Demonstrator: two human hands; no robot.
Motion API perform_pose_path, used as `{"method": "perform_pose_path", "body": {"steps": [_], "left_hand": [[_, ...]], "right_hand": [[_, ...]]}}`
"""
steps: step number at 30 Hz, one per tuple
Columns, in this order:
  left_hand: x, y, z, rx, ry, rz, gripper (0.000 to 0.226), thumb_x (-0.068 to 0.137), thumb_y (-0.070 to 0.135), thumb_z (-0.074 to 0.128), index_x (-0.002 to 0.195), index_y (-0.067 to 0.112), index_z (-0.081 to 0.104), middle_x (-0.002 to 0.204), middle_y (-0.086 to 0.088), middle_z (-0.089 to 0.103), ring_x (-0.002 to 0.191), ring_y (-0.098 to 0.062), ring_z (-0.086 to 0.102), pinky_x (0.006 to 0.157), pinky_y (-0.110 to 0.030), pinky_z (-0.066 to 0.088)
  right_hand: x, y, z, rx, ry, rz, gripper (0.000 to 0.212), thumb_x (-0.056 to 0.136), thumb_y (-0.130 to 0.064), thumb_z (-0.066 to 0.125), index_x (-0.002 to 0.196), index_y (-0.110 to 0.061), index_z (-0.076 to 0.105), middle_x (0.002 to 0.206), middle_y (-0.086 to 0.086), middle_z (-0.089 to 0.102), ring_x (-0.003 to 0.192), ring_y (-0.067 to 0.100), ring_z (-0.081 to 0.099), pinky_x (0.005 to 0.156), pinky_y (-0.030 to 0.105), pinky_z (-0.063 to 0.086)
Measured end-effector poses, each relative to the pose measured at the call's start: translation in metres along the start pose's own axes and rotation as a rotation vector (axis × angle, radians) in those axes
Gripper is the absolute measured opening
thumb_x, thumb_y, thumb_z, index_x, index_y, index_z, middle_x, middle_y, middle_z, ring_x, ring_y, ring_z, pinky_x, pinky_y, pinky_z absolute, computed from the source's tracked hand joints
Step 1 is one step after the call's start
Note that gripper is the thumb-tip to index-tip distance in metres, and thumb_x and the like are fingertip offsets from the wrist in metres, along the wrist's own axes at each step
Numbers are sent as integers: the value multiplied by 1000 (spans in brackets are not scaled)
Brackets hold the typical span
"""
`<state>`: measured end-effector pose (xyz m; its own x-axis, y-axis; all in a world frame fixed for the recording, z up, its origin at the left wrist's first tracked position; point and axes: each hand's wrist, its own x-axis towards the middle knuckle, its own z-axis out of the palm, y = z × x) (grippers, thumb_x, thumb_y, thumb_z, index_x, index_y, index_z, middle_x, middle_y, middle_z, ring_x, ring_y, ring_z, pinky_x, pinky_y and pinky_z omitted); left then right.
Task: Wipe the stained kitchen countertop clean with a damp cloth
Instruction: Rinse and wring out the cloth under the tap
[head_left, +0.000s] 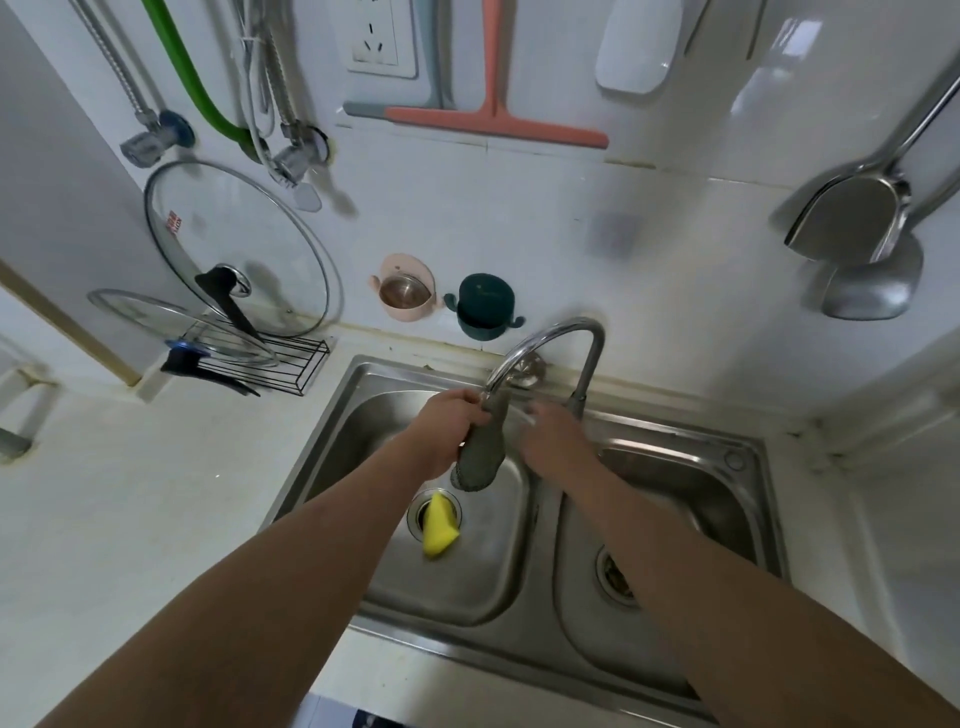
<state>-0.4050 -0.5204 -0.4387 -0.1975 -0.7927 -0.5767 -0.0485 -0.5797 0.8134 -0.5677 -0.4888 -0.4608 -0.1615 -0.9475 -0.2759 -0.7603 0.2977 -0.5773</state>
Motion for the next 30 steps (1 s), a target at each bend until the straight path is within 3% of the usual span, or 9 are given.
{"method": "perform_pose_path", "body": {"steps": [4,9,12,14,18,22,26,28,30], "left_hand": [[-4,1,-10,15,-23,39,33,86,-9,67,117,2,70,106,-18,74,92,-33,70,86,-49,60],[-6,1,-53,171,109,66,17,95,7,70,111,7,71,110,-19,73,100,-33,70,93,-49,59],[-8,-5,-76,342,121,56,25,96,26,72,105,2,72,99,-16,71,88,-24,65,76,-36,57],[-11,-9,-83,383,135,62,34,97,32,70,105,0,73,94,-10,69,84,-19,60,74,-32,50],[-11,-16,-81,136,139,42,23,100,17,65,114,-2,68,113,-17,70,106,-32,66,101,-49,54],[-10,-20,-67,6,145,6,11,103,9,58,111,5,65,118,-22,67,107,-39,68,87,-54,61],[-6,-17,-35,-103,127,-62,28,107,22,54,125,2,63,119,-24,69,111,-40,66,94,-60,57],[-6,-15,-16,-251,-8,-80,36,107,31,54,125,4,68,114,-20,73,105,-36,70,96,-55,57],[-1,-11,-1,-286,22,-75,34,104,31,60,122,4,70,114,-20,74,100,-34,71,89,-48,60]], "right_hand": [[8,-36,6,547,-128,6,22,86,-10,61,101,-22,70,101,5,73,100,28,67,90,48,57],[18,-53,17,615,-100,16,10,88,-14,70,97,-11,73,95,9,75,95,28,71,87,48,60],[25,-56,22,567,-108,34,16,93,-24,70,102,-10,73,96,11,73,89,27,70,79,44,61],[29,-61,27,497,-108,86,26,95,-36,68,105,-12,72,93,9,68,84,26,65,71,36,56],[31,-64,34,470,-142,143,26,96,-49,57,105,-28,68,104,1,63,94,22,60,84,45,56],[26,-51,33,568,-93,96,21,98,-41,59,103,-26,72,103,2,67,101,25,63,87,41,53],[19,-44,27,644,-84,121,11,96,-17,65,100,-18,75,98,9,75,98,31,71,90,47,58],[13,-43,23,673,-193,84,19,94,-10,62,107,-15,76,101,13,77,99,32,73,90,49,60],[7,-42,22,782,-234,116,24,93,-3,59,111,-9,73,100,16,77,97,35,74,84,48,62]]}}
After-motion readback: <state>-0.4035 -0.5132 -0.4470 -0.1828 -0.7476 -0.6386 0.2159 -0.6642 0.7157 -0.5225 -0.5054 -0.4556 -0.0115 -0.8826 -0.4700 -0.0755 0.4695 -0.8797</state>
